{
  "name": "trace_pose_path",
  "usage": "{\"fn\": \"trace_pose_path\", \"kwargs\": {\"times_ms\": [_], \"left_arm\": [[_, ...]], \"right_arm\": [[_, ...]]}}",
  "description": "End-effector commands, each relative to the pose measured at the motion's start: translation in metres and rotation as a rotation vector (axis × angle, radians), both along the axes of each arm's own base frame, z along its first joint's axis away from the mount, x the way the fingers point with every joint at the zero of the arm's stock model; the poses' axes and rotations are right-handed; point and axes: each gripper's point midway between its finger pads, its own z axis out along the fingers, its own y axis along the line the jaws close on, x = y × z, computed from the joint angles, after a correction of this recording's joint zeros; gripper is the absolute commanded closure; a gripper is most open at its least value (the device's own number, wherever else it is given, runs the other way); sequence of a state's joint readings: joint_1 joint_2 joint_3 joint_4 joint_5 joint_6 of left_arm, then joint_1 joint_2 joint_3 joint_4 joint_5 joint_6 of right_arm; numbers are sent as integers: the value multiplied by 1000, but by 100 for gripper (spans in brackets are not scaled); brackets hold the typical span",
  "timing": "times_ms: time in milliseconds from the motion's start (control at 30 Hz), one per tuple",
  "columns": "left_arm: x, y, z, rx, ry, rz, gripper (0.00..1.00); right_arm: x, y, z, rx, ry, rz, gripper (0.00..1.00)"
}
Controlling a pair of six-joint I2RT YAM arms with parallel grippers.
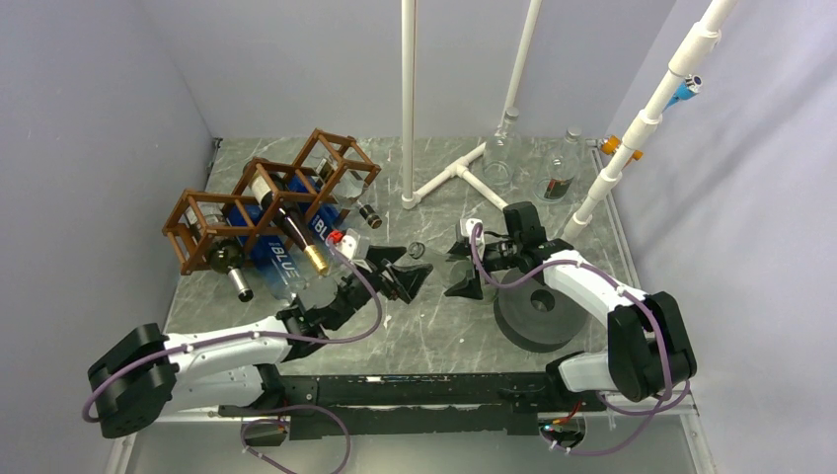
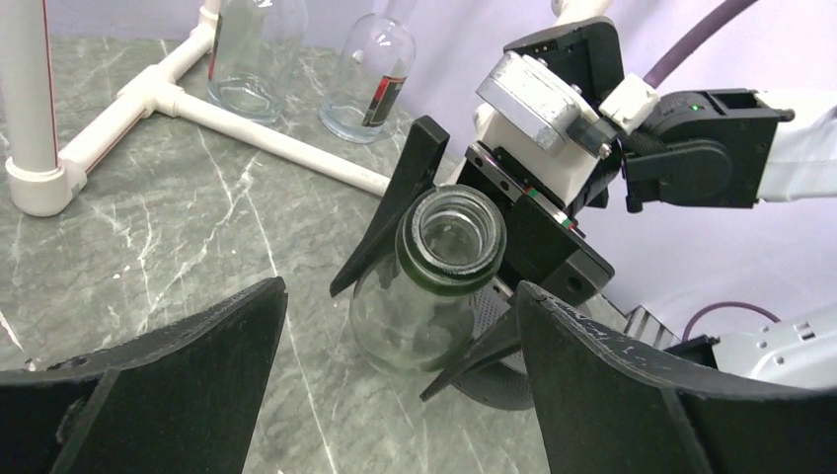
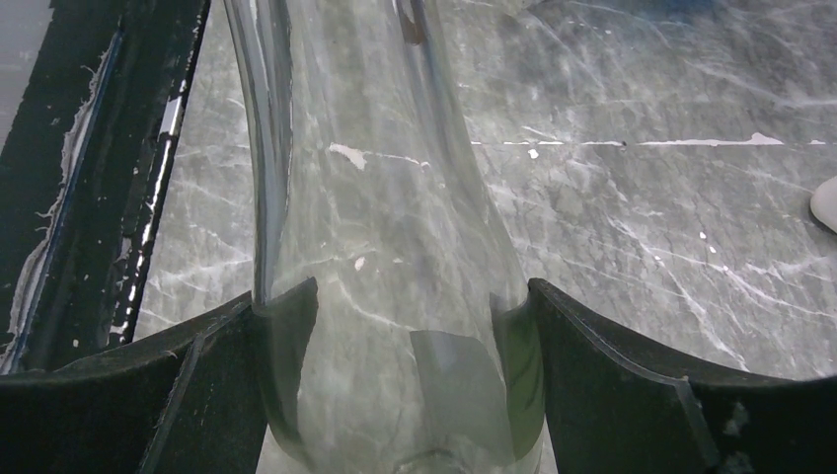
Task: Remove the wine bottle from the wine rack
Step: Place the wine bottle at the center of the board.
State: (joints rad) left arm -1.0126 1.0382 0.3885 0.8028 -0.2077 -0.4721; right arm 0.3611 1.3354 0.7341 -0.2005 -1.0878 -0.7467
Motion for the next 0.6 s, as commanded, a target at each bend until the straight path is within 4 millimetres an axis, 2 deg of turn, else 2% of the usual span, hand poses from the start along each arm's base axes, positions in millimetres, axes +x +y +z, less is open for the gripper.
{"fn": "trace_pose_path", "kwargs": {"times_ms": [0, 233, 367, 400, 533, 567], "left_arm": [[10, -3, 54, -160, -85, 45, 10], [12, -14, 65, -212, -108, 20, 20], [14, -20, 64, -196, -100, 12, 34], [14, -20, 64, -193, -95, 12, 41], [14, -23, 64, -176, -92, 5, 79], [14, -23, 64, -165, -90, 3, 85]], "right_arm": [[2, 12, 38, 126, -77, 77, 89], [2, 12, 36, 126, -65, 75, 88], [2, 12, 37, 128, -58, 75, 88], [2, 12, 36, 128, -55, 73, 88], [4, 11, 35, 120, -44, 61, 86], [5, 11, 35, 118, -43, 58, 85]]}}
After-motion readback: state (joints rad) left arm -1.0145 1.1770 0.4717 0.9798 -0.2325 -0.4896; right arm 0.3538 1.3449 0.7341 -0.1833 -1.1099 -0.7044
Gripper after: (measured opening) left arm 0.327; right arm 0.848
